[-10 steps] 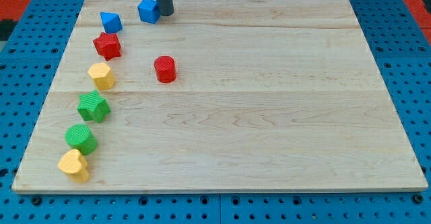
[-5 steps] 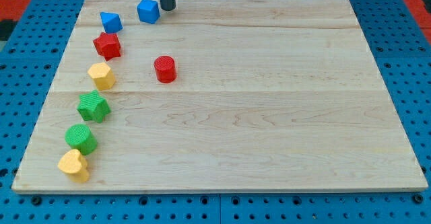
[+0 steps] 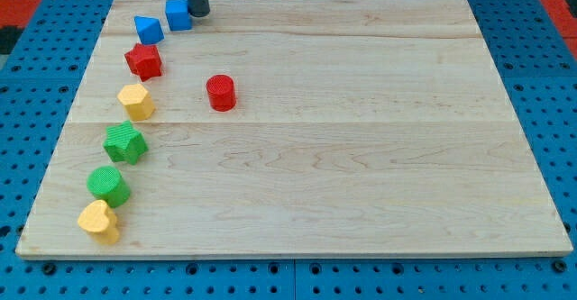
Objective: Drag the blue cube to the top of the blue triangle
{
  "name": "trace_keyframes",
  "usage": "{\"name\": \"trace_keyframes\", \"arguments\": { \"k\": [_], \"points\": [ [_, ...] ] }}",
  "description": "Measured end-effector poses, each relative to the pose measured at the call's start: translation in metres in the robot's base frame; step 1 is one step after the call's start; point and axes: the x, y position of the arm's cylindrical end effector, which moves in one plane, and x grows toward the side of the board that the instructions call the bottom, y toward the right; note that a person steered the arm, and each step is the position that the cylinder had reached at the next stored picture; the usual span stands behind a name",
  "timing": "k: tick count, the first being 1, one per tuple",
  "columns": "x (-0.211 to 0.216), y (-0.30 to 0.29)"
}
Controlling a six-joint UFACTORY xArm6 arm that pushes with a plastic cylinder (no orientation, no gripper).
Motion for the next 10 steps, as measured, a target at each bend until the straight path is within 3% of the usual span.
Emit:
{"name": "trace_keyframes", "arguments": {
  "k": [4, 7, 10],
  "points": [
    [0.04, -0.012],
    [0.041, -0.029],
    [0.015, -0.031]
  ]
}}
